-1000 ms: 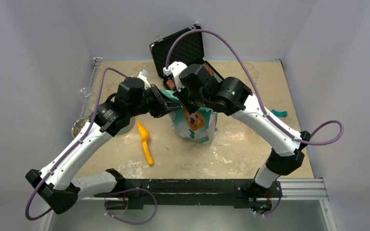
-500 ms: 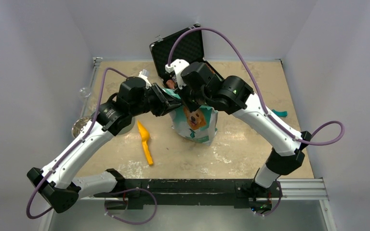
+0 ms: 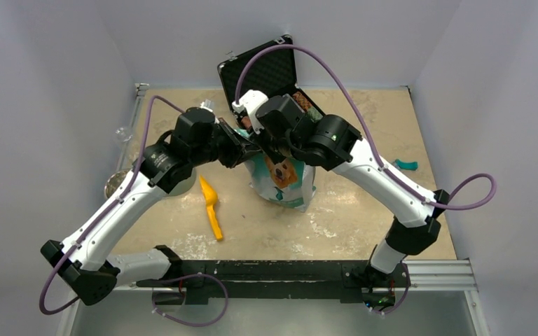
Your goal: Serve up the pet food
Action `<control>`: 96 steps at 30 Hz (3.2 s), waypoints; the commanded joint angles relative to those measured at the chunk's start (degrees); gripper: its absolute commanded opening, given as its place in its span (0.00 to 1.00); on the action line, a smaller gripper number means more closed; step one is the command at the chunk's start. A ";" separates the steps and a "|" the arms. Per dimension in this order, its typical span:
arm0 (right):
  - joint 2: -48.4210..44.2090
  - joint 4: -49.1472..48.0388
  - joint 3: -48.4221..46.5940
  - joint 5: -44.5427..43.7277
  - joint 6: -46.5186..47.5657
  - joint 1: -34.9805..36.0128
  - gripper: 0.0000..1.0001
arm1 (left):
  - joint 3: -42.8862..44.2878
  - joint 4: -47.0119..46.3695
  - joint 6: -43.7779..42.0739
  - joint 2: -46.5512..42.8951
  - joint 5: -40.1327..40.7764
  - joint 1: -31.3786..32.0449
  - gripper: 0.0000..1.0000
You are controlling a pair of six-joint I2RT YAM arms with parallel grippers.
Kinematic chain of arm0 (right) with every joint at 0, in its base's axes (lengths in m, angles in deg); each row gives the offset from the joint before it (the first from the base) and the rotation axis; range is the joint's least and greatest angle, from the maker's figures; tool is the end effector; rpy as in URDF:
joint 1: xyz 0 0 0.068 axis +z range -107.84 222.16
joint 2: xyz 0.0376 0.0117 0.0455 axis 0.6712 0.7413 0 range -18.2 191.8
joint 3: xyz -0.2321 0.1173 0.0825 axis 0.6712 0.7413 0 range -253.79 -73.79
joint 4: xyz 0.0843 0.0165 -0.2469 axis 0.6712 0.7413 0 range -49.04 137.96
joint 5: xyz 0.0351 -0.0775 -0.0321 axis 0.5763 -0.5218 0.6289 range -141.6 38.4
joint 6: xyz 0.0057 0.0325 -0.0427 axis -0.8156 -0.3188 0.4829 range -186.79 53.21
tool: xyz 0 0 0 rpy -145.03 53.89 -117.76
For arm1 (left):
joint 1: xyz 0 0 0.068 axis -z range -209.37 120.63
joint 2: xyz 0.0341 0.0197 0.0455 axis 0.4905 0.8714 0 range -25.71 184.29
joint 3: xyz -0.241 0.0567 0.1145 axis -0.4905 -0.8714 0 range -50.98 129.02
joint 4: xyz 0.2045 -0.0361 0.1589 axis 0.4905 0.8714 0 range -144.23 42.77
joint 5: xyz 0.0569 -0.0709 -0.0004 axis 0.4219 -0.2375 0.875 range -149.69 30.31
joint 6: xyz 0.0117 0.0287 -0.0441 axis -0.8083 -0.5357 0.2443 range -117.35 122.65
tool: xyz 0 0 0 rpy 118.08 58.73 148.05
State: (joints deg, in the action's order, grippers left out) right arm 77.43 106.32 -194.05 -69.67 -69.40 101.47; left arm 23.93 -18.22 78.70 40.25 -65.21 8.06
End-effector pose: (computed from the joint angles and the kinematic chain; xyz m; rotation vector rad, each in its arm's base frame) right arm 0.1756 0.2742 0.4624 -0.9214 2.0521 0.2236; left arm 0.1907 -0.1502 0.4022 -0.7017 2.2098 -1.2476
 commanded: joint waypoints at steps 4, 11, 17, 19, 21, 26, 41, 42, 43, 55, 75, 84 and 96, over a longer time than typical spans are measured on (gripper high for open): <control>1.84 -3.35 1.89 -18.63 4.34 2.46 0.00 | 14.99 24.64 3.84 5.86 4.57 -0.64 0.00; 0.96 -4.71 -4.29 -36.99 0.77 3.09 0.00 | 9.67 28.58 3.98 6.10 4.75 -0.65 0.00; -1.37 -7.46 -8.55 -37.31 1.22 3.18 0.00 | -0.91 21.76 4.54 2.22 2.59 -0.67 0.00; -2.05 -8.49 -8.00 -35.11 2.31 3.18 0.00 | -0.41 21.47 3.65 2.03 2.97 -0.72 0.00; -2.34 -7.14 -8.50 -29.67 2.09 3.18 0.00 | 2.75 20.24 -0.01 1.89 4.43 -0.74 0.00; -4.65 -2.17 -4.91 -13.66 -0.66 3.05 0.06 | 6.21 10.41 -7.57 0.73 1.69 -0.65 0.00; 2.58 8.99 -11.16 -10.21 -8.30 0.91 0.82 | 5.65 6.93 -11.13 -5.82 -7.63 -0.61 0.00; 3.75 9.85 -12.86 -8.04 -8.79 0.66 0.81 | 5.68 6.88 -11.31 -5.86 -8.06 -0.63 0.00; 4.29 10.54 -14.37 -7.03 -9.21 0.42 0.78 | 5.75 6.75 -11.66 -5.84 -8.52 -0.64 0.00; -1.39 12.50 -10.91 -12.35 -18.64 -4.52 0.00 | 11.71 9.51 -19.29 -4.51 -16.39 -0.69 0.00; -14.01 19.70 -14.72 -22.70 -13.18 -17.36 0.00 | 37.63 -1.66 -14.68 22.71 -32.74 3.21 0.00; -14.78 4.90 8.88 -8.05 -18.22 -3.47 0.00 | 14.52 14.31 -34.00 11.49 -25.09 1.97 0.00; -16.57 -0.61 15.89 0.48 -17.20 3.35 0.00 | 1.55 22.26 -37.23 -14.87 -9.26 1.86 0.53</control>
State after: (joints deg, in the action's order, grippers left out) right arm 65.41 111.13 -178.32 -71.61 -87.06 105.10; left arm 28.00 4.20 41.77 34.43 -82.65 10.02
